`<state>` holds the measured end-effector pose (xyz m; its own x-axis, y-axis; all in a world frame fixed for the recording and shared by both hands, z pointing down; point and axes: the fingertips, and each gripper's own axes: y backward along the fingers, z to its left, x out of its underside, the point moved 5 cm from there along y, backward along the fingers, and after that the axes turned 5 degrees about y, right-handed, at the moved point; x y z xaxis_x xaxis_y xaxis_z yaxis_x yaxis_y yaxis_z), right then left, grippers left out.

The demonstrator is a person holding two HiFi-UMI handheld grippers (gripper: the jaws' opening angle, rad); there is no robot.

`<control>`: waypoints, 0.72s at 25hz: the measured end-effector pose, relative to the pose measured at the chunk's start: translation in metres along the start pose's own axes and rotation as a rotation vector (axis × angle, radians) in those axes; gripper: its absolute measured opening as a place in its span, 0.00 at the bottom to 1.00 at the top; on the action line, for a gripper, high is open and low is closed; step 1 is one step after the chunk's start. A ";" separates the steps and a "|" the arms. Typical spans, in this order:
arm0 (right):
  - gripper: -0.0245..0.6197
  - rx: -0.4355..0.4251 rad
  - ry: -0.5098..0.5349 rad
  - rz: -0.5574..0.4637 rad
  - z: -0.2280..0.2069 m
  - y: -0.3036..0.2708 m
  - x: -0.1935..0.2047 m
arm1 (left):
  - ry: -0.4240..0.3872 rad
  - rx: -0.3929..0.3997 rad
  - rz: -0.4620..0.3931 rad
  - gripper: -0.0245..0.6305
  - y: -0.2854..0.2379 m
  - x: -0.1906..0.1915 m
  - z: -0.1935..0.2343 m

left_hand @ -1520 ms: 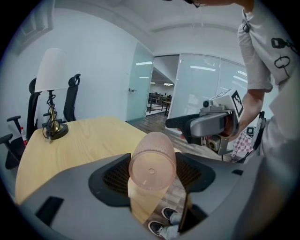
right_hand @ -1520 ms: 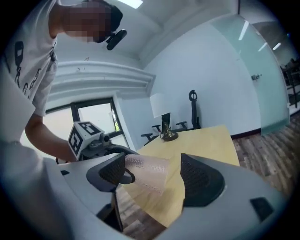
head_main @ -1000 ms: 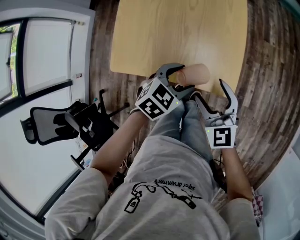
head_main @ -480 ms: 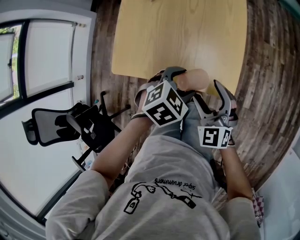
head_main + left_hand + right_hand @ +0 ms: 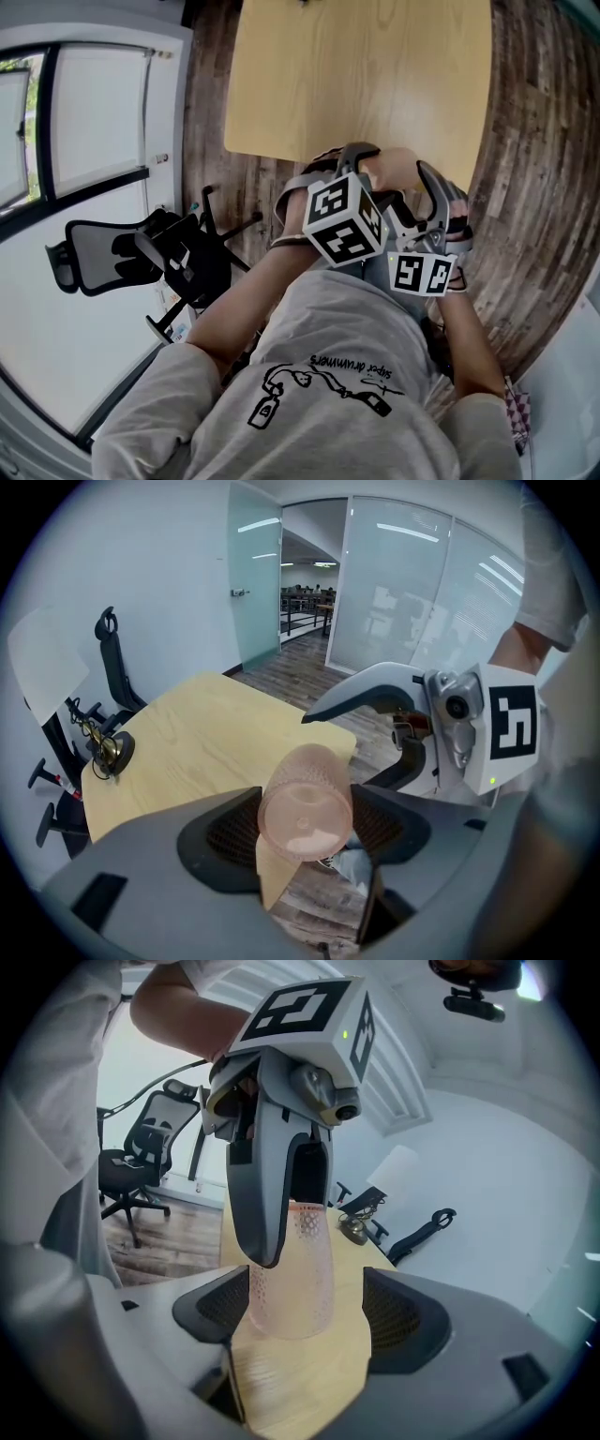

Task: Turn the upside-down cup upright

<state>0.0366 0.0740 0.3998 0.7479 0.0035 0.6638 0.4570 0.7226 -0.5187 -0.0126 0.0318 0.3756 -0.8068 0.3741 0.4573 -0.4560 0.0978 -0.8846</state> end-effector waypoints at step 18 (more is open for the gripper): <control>0.58 -0.015 0.021 0.059 0.006 -0.006 0.010 | -0.068 0.025 -0.005 0.49 0.000 -0.017 -0.019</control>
<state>0.0379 0.0739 0.4130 0.7836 0.0314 0.6204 0.4187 0.7111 -0.5649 0.0079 0.0428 0.3666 -0.8276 0.3103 0.4678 -0.4687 0.0765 -0.8800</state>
